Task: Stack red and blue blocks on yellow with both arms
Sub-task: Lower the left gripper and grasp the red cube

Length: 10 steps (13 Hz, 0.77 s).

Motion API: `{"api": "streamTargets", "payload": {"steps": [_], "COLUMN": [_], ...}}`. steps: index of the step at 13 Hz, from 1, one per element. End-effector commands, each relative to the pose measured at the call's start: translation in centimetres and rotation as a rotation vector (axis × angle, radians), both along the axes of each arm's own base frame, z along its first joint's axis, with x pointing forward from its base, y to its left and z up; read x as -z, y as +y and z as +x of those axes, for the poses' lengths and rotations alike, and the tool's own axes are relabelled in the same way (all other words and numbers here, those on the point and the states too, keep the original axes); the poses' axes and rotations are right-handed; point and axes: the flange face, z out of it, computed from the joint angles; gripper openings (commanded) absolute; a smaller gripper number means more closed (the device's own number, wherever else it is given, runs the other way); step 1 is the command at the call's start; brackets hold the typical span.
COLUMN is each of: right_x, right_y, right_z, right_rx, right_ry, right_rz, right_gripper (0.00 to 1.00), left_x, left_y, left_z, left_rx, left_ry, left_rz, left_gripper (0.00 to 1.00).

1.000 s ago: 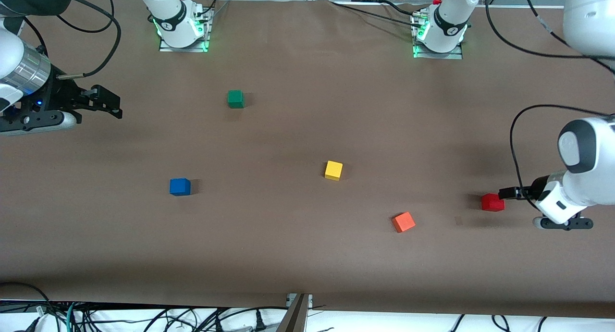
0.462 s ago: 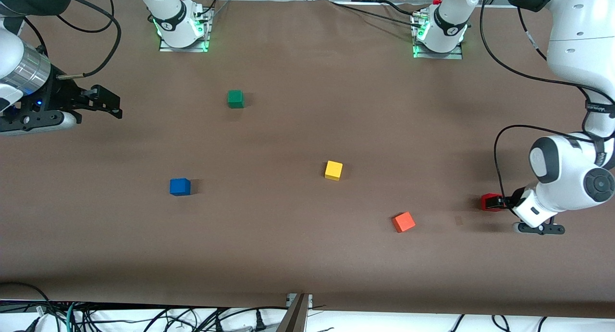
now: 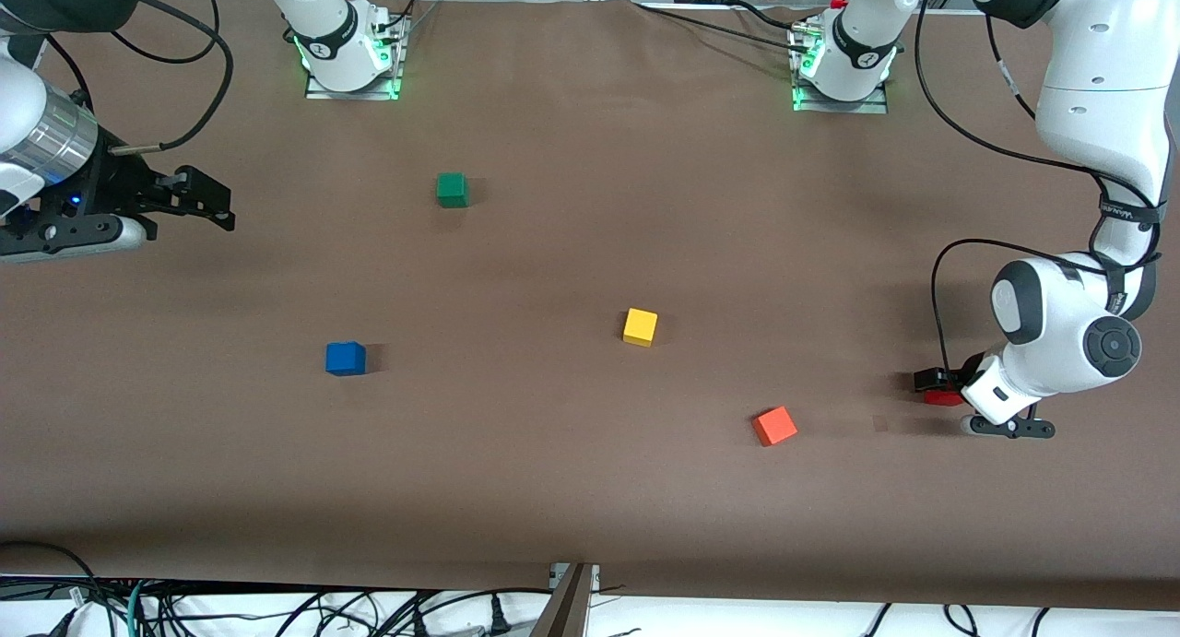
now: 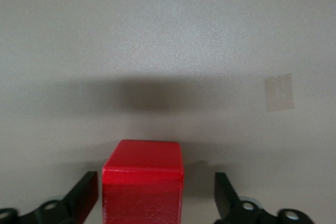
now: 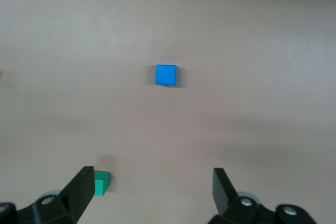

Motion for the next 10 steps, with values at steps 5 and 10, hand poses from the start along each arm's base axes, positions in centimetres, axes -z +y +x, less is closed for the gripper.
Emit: {"api": "streamTargets", "payload": {"steps": [5,10], "right_x": [0.9,4.0], "right_y": [0.5,-0.1], "right_z": [1.0,2.3], "right_rx": [-0.020,-0.009], "right_ry": [0.004,0.054], "right_rz": [0.005,-0.006], "right_gripper": [0.99,0.99], "left_x": [-2.2,-8.0], "left_y": [0.6,-7.2], "left_z": [0.0,3.1], "left_rx": [0.027,0.041], "left_ry": [-0.026,-0.077], "left_rz": [0.006,-0.012], "left_gripper": [0.00,0.00]}}
